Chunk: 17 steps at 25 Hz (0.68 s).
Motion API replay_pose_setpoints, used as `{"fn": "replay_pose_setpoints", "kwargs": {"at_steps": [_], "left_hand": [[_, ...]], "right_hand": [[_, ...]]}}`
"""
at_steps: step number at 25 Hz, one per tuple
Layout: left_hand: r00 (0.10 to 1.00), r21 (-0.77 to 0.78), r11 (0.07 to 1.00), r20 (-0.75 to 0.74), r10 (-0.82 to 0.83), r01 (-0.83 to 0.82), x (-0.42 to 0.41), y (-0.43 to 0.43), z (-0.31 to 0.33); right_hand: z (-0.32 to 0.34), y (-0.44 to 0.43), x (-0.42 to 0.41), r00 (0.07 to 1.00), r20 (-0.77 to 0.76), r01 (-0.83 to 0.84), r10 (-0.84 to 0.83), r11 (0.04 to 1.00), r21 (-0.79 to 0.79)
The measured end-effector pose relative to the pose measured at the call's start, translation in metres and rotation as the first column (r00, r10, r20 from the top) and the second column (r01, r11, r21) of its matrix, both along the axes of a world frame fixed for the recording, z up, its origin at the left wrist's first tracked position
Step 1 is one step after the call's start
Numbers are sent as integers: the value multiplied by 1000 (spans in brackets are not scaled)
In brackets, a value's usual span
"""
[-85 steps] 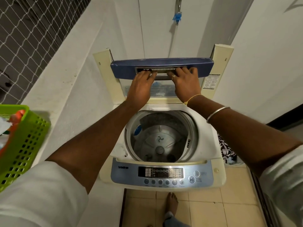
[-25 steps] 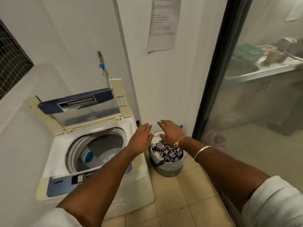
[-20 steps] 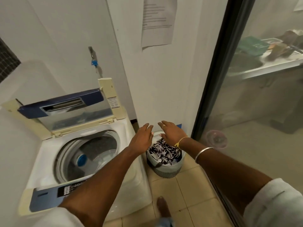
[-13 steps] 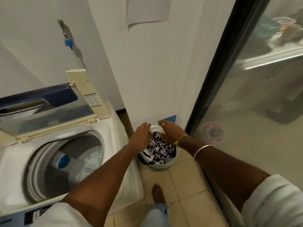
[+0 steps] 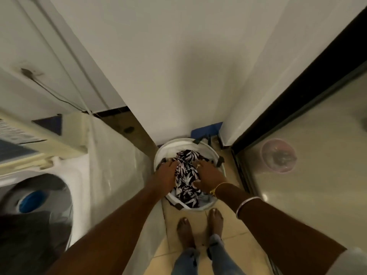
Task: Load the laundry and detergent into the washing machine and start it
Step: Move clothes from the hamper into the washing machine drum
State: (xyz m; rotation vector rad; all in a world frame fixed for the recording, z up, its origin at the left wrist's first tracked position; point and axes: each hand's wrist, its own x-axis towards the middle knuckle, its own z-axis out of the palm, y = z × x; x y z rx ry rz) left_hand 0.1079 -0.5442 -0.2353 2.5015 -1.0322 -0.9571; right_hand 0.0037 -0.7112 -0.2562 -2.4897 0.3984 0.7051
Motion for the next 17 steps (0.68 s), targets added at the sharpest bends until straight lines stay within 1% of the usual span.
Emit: {"fn": "replay_pose_setpoints", "kwargs": {"at_steps": [4, 7, 9, 11, 13, 14, 17], "left_hand": [[998, 45, 999, -56, 32, -29, 24, -19, -94], [995, 114, 992, -70, 70, -62, 38, -19, -181], [997, 220, 974, -51, 57, -44, 47, -13, -233], [999, 339, 940, 6, -32, 28, 53, -11, -275], [993, 404, 911, 40, -110, 84, 57, -17, -301], [994, 403, 911, 25, -109, 90, 57, -21, -312], [997, 329, 942, -66, -48, 67, 61, -33, -332]], "right_hand": [[-106, -19, 16, 995, -92, 31, -25, 997, 66], [-187, -24, 28, 981, -138, 146, -134, 986, 80], [-232, -22, 35, 962, -215, 189, -168, 979, 80], [-269, -14, 39, 949, -283, 164, -139, 984, 68], [-291, -7, 42, 950, -297, 110, -98, 994, 24], [-299, -4, 43, 950, -301, 87, -82, 996, 3], [-306, -2, 48, 957, -282, 50, -60, 998, -44]]}}
